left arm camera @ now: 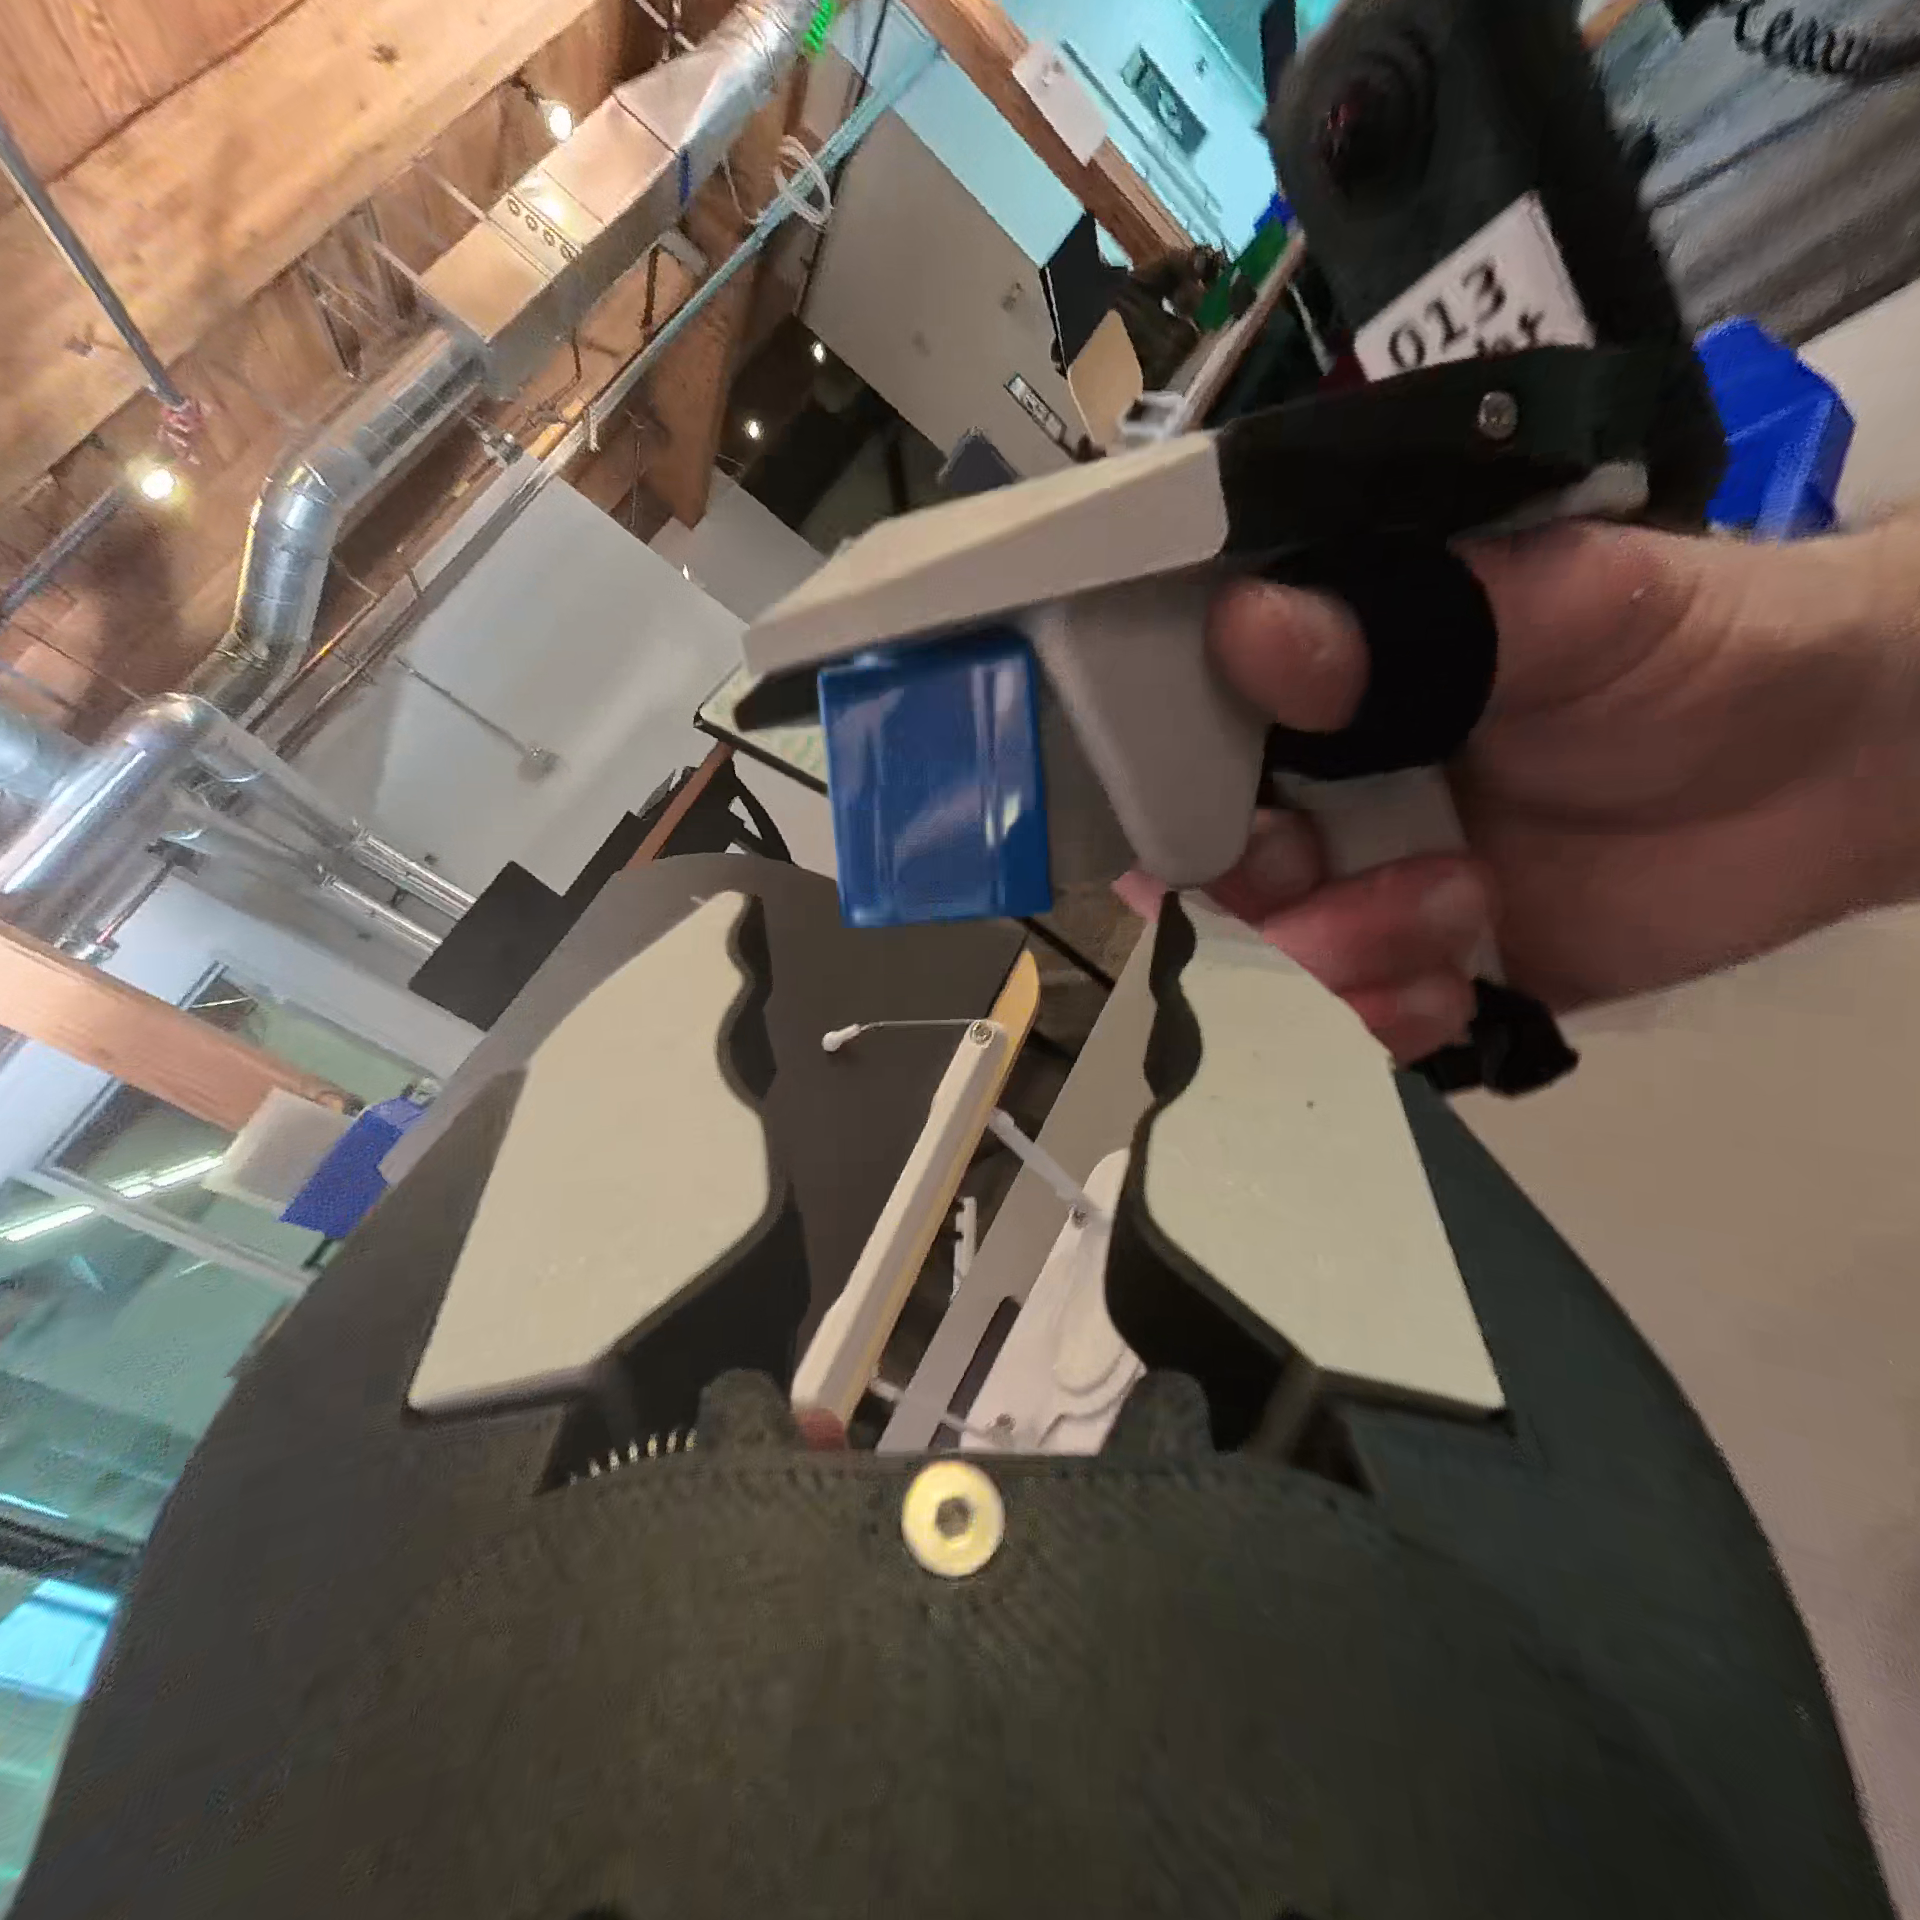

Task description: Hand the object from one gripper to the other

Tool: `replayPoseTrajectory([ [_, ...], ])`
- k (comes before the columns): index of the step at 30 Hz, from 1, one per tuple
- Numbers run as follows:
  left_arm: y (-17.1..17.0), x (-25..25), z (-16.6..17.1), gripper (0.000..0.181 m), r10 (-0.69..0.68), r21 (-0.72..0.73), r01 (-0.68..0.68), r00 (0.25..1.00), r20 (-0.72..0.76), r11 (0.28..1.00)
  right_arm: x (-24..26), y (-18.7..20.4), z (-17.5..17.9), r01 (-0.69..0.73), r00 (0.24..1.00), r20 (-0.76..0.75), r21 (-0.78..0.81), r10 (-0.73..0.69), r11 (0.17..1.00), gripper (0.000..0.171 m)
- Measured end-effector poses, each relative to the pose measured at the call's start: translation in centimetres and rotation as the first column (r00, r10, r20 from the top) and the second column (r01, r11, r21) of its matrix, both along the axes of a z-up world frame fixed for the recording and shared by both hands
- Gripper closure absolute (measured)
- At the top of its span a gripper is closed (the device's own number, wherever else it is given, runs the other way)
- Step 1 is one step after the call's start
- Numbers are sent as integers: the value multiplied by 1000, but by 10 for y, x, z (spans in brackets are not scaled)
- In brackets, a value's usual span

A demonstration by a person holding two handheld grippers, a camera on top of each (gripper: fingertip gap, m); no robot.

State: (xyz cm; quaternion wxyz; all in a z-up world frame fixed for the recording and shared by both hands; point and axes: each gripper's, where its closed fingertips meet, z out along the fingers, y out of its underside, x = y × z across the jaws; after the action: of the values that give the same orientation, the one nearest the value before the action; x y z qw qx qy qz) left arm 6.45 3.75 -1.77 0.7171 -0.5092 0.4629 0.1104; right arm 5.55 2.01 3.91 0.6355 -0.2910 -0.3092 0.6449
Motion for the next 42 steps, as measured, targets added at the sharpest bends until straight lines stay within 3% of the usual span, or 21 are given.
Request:
replayPoseTrajectory([
  [5, -11, 4, 13, 131, -107, 91, 95, 985, 139, 991, 4, -7, 1, -157, 987, -53, -62, 154, 986, 146],
  [9, -14, 12, 9, 143, -107, 156, 99, 993, 42, 983, 3, -13, -2, -279, 959, -76, -105, 272, 955, 145],
  [13, -14, 9, 8, 144, -105, 159, 98, 994, 35, 982, 0, -14, -5, -287, 958, -63, -112, 281, 951, 145],
  [16, -9, 1, 6, 146, -18, 198, 28, 999, -51, 980, -6, -10, -9, -195, 980, 12, -85, 196, 977, 143],
  [19, -10, -4, 8, 146, 39, 257, 11, 981, -190, 966, -19, -6, -20, -77, 975, 210, 12, 73, 997, 105],
  [24, -9, -12, 5, 146, 63, 262, 53, 907, -416, 964, -24, -10, -40, -12, 883, 458, 237, -101, 971, 102],
  [28, -10, -14, -4, 145, 41, 184, 69, 842, -537, 980, -25, -7, -52, 62, 794, 534, 407, -292, 911, 106],
  [31, -10, -15, -7, 145, 33, 146, 65, 812, -582, 987, -27, -12, -58, 36, 770, 572, 403, -282, 914, 118],
  [38, -15, -13, -7, 145, -17, 96, 93, 801, -599, 991, -24, -15, -65, -18, 753, 605, 412, -259, 911, 114],
  [42, -15, -14, -4, 145, -14, 101, 95, 791, -611, 990, -22, -15, -61, -30, 776, 590, 388, -223, 921, 122],
])
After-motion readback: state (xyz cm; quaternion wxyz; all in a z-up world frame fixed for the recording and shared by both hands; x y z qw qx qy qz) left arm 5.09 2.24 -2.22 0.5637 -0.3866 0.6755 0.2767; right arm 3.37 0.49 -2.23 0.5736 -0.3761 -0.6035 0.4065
